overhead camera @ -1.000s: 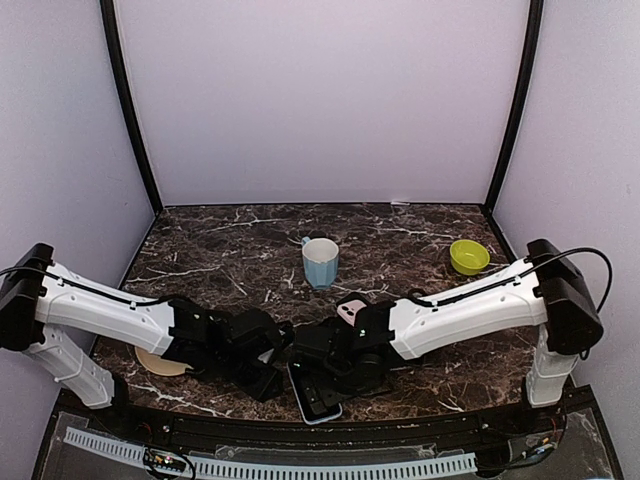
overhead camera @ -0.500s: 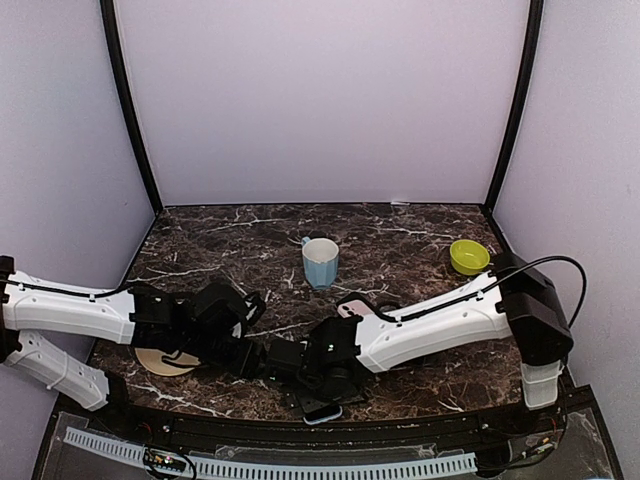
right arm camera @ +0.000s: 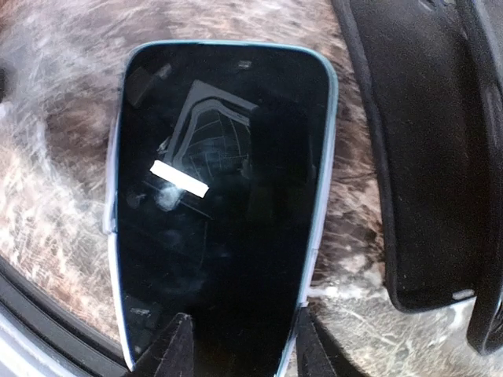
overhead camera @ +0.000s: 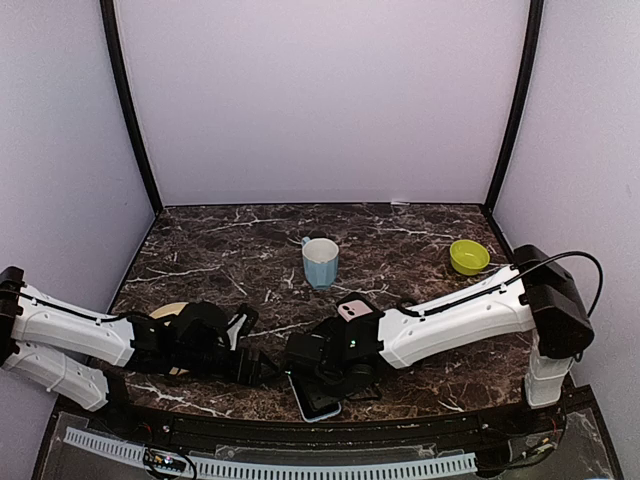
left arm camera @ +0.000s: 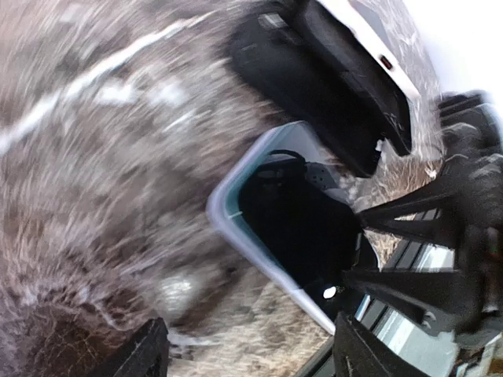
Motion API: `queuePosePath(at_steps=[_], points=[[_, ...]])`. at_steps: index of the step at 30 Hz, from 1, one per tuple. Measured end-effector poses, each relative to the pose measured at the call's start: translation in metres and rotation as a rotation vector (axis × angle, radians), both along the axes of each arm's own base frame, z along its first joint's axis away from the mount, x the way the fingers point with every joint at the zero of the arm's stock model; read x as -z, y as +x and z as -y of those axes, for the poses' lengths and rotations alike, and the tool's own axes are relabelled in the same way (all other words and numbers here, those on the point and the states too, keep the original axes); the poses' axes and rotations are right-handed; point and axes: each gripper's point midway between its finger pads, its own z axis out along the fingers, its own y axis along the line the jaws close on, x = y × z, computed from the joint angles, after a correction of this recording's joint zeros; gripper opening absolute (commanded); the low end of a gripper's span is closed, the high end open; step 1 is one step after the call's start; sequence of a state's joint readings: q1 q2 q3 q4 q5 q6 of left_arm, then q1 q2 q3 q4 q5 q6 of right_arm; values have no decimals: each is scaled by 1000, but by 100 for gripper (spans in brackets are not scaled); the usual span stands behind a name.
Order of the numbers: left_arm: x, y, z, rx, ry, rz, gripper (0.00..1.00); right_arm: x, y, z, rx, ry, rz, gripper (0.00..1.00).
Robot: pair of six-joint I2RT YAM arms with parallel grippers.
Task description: Put the phone into the phone case
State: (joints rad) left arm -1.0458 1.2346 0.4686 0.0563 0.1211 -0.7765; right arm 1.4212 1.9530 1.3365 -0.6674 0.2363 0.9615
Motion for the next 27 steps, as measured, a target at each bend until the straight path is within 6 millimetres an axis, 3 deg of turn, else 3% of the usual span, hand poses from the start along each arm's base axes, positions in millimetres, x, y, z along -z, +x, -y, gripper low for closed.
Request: queuePosePath(at_steps=[3, 5, 11, 14, 18, 21, 27], points=[[18, 0, -10, -57, -51, -59, 74, -1, 3, 0, -16, 9, 2, 85], [13, 4, -4, -58, -57, -58, 74, -2, 3, 1, -14, 3, 3, 97], [-34, 26, 25, -45, -137, 25, 74, -22, 4, -21, -24, 30, 16, 98], [-31, 26, 21, -56, -114, 24, 74, -18, 3, -28, -20, 20, 2, 98], [-21, 24, 13, -68, -64, 6, 74, 8, 3, -21, -10, -70, -28, 99], [-18, 24, 10, -74, -49, 5, 74, 12, 2, -19, -9, -91, -35, 92], [-15, 23, 7, -75, -29, 3, 74, 14, 0, -17, -12, -81, -48, 61]])
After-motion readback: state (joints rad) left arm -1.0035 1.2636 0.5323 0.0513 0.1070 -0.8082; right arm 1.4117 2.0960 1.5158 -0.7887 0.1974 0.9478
